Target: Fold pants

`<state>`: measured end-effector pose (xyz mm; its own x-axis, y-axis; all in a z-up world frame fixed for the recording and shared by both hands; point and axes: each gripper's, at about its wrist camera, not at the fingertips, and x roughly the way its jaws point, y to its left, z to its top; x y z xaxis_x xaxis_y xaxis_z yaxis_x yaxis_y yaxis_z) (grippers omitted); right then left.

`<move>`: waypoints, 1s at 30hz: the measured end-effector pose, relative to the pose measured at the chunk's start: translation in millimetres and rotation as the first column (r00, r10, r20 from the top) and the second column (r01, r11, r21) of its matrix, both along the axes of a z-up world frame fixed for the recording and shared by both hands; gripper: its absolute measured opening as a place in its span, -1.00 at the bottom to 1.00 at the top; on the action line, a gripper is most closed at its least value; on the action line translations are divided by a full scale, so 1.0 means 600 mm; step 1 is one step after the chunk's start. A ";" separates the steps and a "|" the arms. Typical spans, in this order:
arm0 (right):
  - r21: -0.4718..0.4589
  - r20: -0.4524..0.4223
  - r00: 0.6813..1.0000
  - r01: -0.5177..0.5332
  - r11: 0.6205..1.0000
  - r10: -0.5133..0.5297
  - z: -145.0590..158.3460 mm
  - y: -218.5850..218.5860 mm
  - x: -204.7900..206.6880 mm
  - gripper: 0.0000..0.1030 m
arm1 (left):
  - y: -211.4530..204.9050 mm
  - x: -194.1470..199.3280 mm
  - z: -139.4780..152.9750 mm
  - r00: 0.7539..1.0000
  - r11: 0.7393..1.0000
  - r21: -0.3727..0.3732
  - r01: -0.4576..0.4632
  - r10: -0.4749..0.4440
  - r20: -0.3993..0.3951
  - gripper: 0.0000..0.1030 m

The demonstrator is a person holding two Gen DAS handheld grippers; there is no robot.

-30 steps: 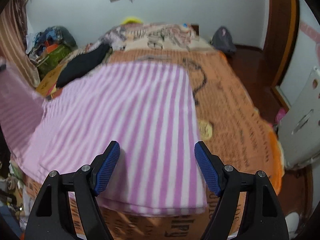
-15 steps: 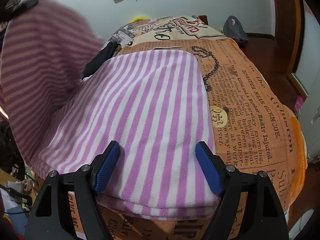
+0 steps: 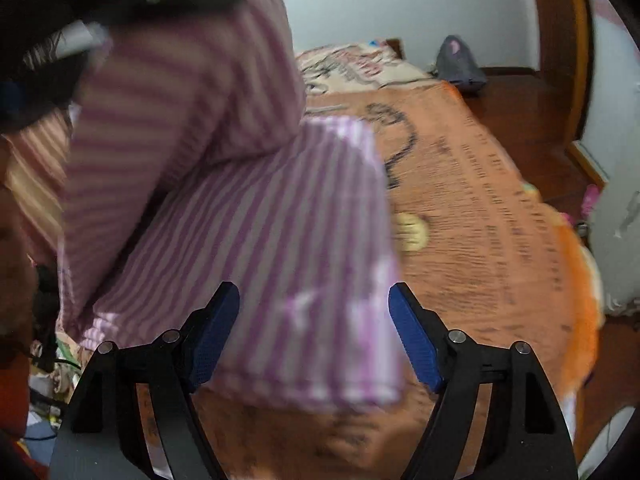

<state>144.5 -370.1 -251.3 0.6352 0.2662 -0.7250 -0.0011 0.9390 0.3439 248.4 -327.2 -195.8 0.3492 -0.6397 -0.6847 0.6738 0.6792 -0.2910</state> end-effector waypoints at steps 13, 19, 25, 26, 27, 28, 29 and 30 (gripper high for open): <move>-0.047 -0.025 0.957 0.286 0.957 -0.288 0.016 -0.153 -0.080 0.44 | -0.039 -0.071 -0.127 0.993 0.980 0.176 0.088 -0.072 -0.093 -0.75; -0.045 0.002 0.957 0.291 0.956 -0.291 0.028 -0.147 -0.073 0.44 | -0.019 -0.084 -0.128 0.991 0.977 0.194 0.090 -0.068 -0.114 -0.56; -0.018 0.066 0.965 0.254 0.967 -0.253 0.057 -0.138 -0.043 0.45 | 0.044 -0.094 -0.068 0.996 0.994 0.101 0.045 -0.037 -0.076 -0.06; -0.015 0.077 0.967 0.245 0.969 -0.243 0.063 -0.132 -0.038 0.45 | 0.059 -0.094 -0.060 0.998 0.995 0.093 0.029 -0.023 -0.063 -0.05; -0.013 0.088 0.970 0.230 0.973 -0.228 0.068 -0.128 -0.030 0.45 | 0.076 -0.093 -0.053 0.999 0.996 0.087 0.008 -0.004 -0.052 -0.05; -0.012 0.096 0.973 0.212 0.977 -0.210 0.071 -0.122 -0.020 0.45 | 0.097 -0.089 -0.048 0.999 0.996 0.086 -0.020 0.024 -0.041 -0.04; -0.012 0.101 0.976 0.196 0.980 -0.194 0.073 -0.115 -0.013 0.45 | 0.113 -0.082 -0.046 0.998 0.994 0.092 -0.050 0.053 -0.032 -0.03; -0.013 0.106 0.980 0.173 0.985 -0.171 0.073 -0.106 0.000 0.45 | 0.133 -0.074 -0.045 0.996 0.991 0.105 -0.086 0.089 -0.021 -0.01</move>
